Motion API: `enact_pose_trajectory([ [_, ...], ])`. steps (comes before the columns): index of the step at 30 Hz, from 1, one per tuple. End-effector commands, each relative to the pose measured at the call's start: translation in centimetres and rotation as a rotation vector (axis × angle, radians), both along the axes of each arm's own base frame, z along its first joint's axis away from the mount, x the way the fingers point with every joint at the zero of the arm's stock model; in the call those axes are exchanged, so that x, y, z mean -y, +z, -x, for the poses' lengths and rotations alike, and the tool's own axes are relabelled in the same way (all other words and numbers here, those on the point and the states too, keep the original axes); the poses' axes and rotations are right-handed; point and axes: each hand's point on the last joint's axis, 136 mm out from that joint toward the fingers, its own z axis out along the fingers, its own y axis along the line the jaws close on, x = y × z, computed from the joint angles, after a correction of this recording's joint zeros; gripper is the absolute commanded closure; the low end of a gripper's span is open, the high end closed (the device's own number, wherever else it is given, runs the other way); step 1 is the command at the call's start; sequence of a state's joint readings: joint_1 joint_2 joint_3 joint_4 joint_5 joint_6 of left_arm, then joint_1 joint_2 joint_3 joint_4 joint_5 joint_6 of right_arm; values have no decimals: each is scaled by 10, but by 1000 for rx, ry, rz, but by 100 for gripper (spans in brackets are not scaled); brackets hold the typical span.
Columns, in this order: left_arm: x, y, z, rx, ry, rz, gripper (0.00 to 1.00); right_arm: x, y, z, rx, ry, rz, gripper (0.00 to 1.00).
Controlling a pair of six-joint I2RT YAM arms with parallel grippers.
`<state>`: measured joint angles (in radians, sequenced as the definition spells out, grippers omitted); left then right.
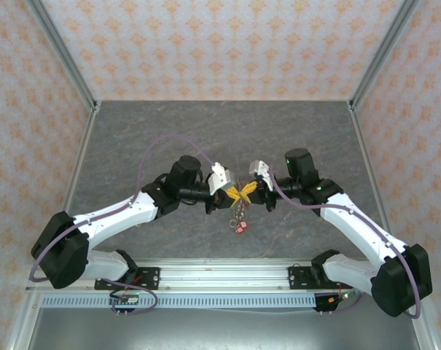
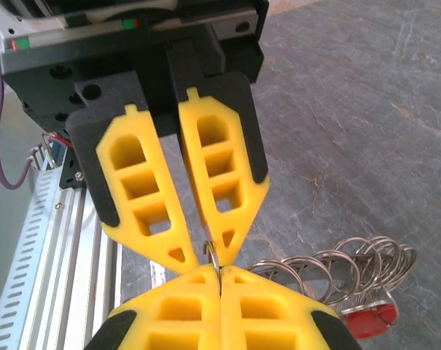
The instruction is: Put the keys on the keyring
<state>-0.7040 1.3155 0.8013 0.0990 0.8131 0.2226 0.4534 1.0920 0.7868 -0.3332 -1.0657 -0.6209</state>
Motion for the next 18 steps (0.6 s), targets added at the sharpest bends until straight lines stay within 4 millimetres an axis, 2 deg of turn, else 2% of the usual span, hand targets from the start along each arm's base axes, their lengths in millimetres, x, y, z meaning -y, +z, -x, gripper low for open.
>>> enact_pose_trajectory([
  [1, -5, 15, -2, 81, -8, -41, 85, 1, 6, -1, 44, 4, 76, 100],
  [4, -6, 7, 0, 66, -21, -80, 85, 1, -1, 4, 80, 21, 187, 100],
  [12, -5, 2, 1, 52, -33, -88, 84, -7, 21, 6, 134, 35, 142, 100],
  [18, 1, 9, 2, 45, -54, -48, 84, -8, 19, 8, 133, 54, 172, 100],
])
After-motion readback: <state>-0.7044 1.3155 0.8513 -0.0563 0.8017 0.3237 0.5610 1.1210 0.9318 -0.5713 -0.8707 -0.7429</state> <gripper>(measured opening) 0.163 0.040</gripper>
